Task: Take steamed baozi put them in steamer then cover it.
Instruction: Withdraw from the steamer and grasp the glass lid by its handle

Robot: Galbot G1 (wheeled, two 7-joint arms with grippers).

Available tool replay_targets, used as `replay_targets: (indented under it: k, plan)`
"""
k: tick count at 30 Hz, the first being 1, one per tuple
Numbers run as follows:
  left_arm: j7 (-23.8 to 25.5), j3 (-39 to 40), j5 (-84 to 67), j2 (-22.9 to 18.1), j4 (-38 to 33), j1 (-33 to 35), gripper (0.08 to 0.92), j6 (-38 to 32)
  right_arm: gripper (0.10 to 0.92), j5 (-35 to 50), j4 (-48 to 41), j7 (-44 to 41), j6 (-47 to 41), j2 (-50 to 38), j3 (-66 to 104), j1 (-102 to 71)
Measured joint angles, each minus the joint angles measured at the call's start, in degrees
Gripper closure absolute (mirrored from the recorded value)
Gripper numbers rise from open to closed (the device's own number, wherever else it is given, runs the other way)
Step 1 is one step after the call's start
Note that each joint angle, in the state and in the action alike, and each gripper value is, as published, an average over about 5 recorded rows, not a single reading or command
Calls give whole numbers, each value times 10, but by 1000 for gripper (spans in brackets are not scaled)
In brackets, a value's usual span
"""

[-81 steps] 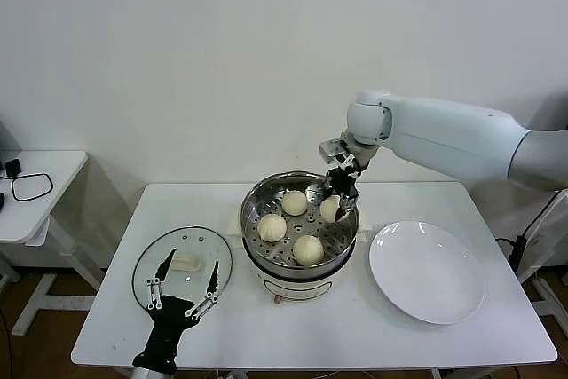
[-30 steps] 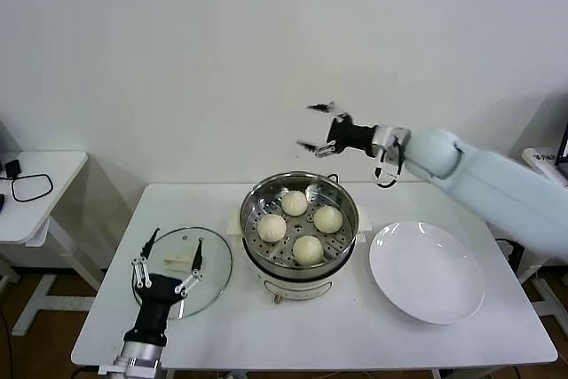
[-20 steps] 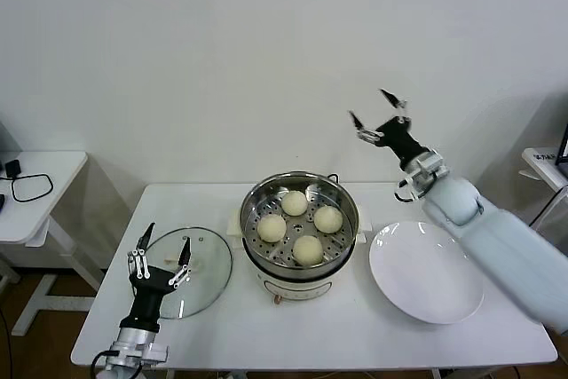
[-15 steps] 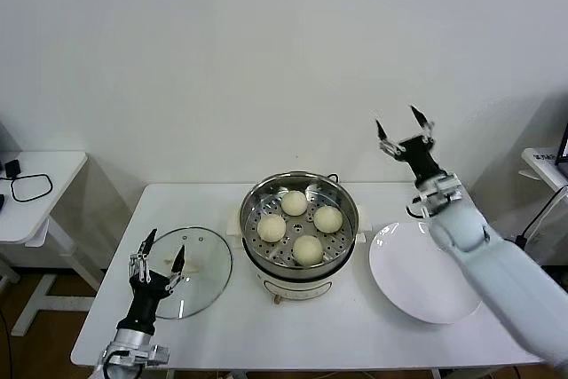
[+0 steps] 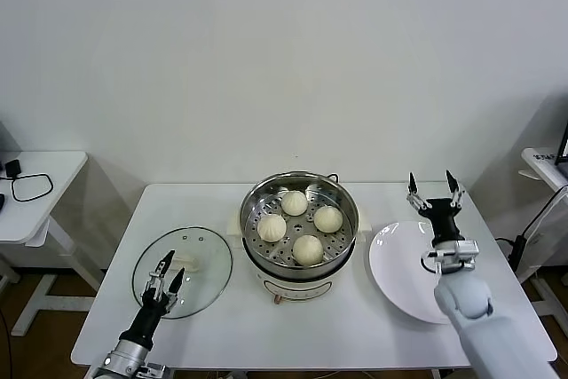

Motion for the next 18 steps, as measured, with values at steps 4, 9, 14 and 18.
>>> replay_targets:
  k: [4, 9, 14, 18]
  plan:
    - [-8, 0, 37, -1, 25, -12, 177, 0, 203, -9, 2, 0, 3, 18, 17, -26]
    - [-13, 1, 69, 0, 53, -30, 177, 4, 203, -19, 3, -1, 6, 37, 33, -47]
    - [-15, 4, 86, 1, 75, -48, 177, 10, 203, -26, 1, -2, 8, 50, 42, -61]
    - [-15, 8, 93, 2, 91, -64, 177, 17, 203, -30, 0, -3, 8, 57, 48, -68]
